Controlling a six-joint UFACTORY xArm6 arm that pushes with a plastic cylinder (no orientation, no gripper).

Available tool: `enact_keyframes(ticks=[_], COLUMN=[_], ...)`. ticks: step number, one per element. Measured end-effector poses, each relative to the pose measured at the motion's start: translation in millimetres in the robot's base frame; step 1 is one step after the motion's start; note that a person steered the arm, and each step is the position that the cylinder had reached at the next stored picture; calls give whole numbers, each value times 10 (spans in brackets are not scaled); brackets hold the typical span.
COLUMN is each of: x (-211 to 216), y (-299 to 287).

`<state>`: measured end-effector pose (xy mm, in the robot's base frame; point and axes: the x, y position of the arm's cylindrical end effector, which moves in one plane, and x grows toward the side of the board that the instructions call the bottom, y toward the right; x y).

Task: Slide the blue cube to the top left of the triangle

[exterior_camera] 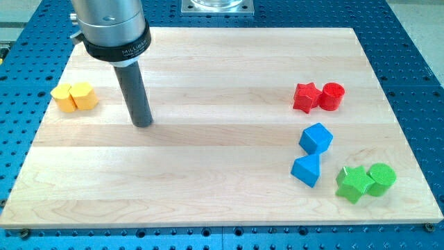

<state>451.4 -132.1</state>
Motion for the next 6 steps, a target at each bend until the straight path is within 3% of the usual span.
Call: enact_keyframes(ticks=[1, 4, 5, 6], x=[6, 197, 370, 405], y=[559, 3500, 3461, 2981])
